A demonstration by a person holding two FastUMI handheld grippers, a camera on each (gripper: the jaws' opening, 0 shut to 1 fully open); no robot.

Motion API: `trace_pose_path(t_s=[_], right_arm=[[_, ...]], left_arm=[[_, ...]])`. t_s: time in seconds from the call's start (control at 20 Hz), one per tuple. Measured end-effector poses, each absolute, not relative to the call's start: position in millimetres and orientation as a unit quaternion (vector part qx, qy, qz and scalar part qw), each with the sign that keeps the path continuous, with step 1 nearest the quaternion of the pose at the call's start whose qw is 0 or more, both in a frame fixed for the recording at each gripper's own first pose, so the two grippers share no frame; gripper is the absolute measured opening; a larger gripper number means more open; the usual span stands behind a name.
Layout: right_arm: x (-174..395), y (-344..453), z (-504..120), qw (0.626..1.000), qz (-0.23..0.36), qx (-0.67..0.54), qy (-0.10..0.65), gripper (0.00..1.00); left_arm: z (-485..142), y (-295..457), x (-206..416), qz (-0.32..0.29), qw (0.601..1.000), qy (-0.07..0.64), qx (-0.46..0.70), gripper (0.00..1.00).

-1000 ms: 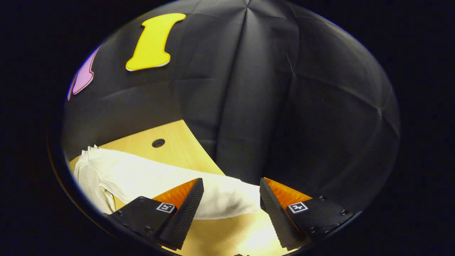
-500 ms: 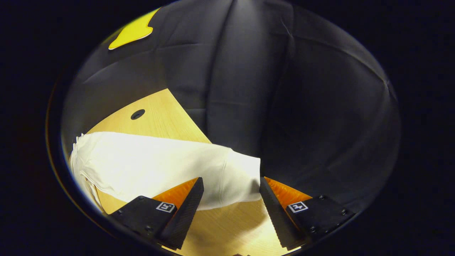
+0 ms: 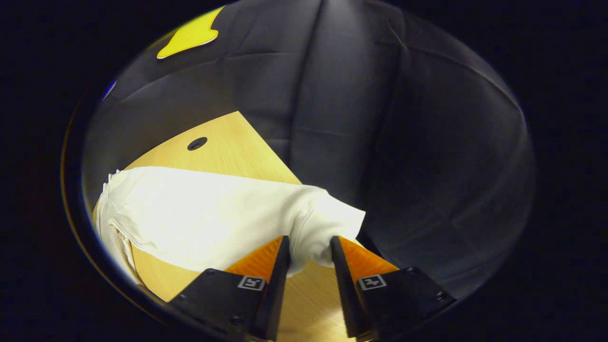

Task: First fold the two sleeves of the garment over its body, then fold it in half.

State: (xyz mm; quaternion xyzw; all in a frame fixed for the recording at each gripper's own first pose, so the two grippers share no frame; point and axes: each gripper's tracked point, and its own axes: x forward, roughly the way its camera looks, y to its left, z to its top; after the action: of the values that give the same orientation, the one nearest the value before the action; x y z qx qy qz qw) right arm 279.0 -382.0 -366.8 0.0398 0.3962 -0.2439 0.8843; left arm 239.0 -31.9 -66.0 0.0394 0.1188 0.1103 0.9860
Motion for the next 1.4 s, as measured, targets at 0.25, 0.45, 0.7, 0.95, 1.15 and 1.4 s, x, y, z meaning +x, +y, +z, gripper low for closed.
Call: trace_pose_path(t_s=[0.25, 0.45, 0.7, 0.95, 1.15, 1.4], right_arm=[[282, -371, -366, 0.885, -0.228, 0.035, 0.405, 0.29], [282, -370, -358, 0.884, -0.234, 0.047, 0.402, 0.13], [297, -364, -335, 0.894, -0.218, 0.038, 0.39, 0.1], [343, -324, -285, 0.921, -0.168, -0.006, 0.352, 0.1], [384, -269, -250, 0.938, -0.122, -0.02, 0.324, 0.1], [429, -202, -222, 0.95, -0.066, -0.034, 0.302, 0.1]], left_arm=[[-65, -21, 234, 0.12, 0.985, 0.117, 0.037, 1.0], [-68, -13, 236, 0.126, 0.984, 0.122, 0.031, 1.0], [-66, 3, 233, 0.134, 0.983, 0.122, 0.032, 1.0], [-66, 22, 227, 0.151, 0.981, 0.12, 0.022, 1.0], [-69, 39, 216, 0.17, 0.978, 0.12, 0.006, 1.0], [-72, 66, 197, 0.197, 0.973, 0.119, 0.01, 1.0]])
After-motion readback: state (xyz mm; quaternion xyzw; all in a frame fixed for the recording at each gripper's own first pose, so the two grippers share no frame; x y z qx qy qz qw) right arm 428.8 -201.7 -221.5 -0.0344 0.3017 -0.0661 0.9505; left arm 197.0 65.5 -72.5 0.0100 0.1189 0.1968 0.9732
